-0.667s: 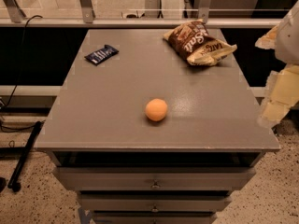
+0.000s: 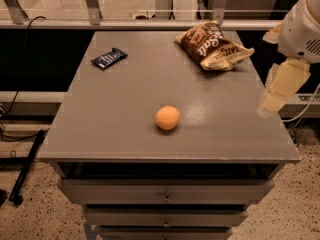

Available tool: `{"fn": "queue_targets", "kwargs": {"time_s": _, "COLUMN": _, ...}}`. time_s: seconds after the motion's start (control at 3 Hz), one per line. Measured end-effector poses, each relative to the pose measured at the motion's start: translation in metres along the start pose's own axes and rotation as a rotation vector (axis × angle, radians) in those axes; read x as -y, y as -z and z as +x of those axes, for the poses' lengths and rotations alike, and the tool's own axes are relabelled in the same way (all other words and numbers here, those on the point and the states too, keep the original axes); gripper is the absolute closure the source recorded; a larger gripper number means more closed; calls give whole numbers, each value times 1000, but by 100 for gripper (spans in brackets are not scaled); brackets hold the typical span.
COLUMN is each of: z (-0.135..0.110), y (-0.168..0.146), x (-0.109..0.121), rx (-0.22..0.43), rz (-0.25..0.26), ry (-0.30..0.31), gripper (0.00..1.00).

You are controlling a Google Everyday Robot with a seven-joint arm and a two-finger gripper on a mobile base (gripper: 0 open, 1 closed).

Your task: Move brown chip bag near rxbar blueberry

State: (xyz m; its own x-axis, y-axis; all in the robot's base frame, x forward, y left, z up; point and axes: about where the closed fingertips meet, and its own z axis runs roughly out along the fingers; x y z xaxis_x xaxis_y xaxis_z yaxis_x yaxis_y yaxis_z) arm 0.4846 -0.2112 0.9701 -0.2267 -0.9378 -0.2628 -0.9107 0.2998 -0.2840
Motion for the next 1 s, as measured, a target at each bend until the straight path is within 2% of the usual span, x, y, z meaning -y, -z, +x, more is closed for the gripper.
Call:
{"fn": "queue_targets", "kwargs": {"time_s": 0.67, "z": -32, "y": -58, "x": 106, "rx": 118, "rz": 124, "ry": -73, "gripper": 0}}
{"fn": "queue_targets", "kwargs": {"time_s": 1.0, "z": -38, "y": -90, "x": 152, "rx": 192, "rz": 148, "ry": -176, "gripper": 0}}
